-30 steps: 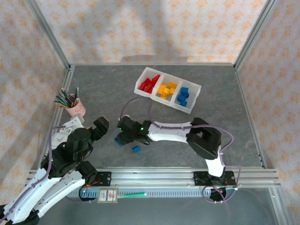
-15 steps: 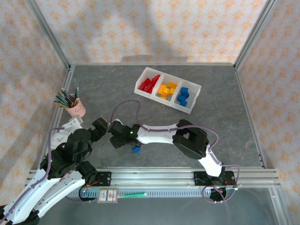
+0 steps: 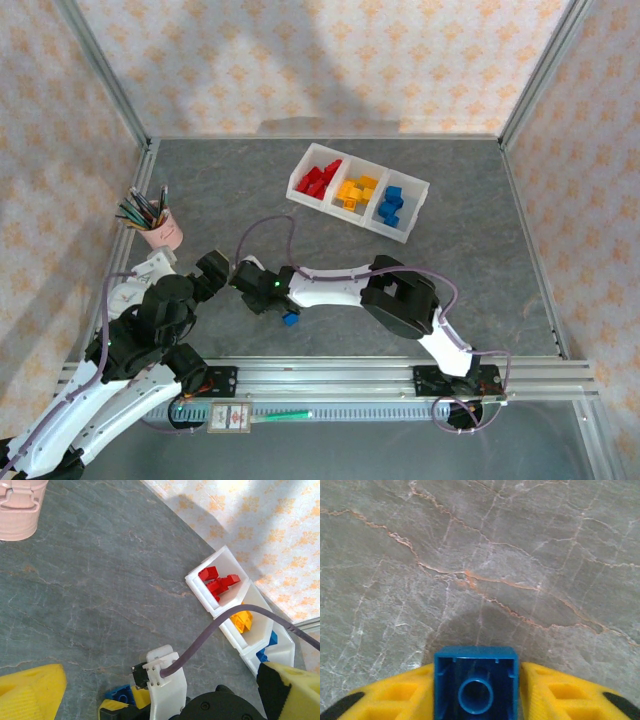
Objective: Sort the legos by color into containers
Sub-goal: Pick up the lego from the bottom-left of the table, then place the lego in the container.
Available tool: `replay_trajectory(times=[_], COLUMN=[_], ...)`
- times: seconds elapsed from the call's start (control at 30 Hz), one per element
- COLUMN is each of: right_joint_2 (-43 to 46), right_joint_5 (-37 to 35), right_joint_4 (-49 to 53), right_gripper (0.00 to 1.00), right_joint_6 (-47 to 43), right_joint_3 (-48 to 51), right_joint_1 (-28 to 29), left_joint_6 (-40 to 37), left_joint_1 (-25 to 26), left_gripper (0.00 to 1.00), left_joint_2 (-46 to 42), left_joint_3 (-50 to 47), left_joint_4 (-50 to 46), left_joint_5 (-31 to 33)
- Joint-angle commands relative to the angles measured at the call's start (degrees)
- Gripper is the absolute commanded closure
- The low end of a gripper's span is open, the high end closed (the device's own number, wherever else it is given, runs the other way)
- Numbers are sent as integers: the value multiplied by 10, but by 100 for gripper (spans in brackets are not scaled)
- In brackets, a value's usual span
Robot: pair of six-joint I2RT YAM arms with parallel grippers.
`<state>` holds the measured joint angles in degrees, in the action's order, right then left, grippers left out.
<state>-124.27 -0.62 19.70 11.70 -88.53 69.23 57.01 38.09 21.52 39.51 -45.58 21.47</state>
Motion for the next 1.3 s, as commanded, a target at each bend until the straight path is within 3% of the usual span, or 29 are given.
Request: replay_trajectory(times=[0.0,0.37,0.63,0.8,1.1,1.27], right_joint_2=[11,129,249,302,289,252], right_joint_5=[-22,-34,-53,-57,-68,-59], right_joint_4=[20,38,45,46,40,20], right_gripper=[66,72,74,74,74,74], right_joint_6=[4,67,113,115,86,73], right_joint_3=[-13,44,149,199,196,164], right_joint_1=[2,-49,-157,-255,-412,-466], left_joint_6=[-13,-62,-102,-114,-119,-121], left_joint_1=[-4,-4,-4,-4,-5,-5], left_gripper=[1,1,1,1,1,1], left_joint_2=[7,66,135,181,256,282], left_joint_3=[8,20,11,-7,-19,-17], left_joint_4=[17,97,196,270,357,381], left_joint_5=[-1,-44,-102,-139,-179,-189])
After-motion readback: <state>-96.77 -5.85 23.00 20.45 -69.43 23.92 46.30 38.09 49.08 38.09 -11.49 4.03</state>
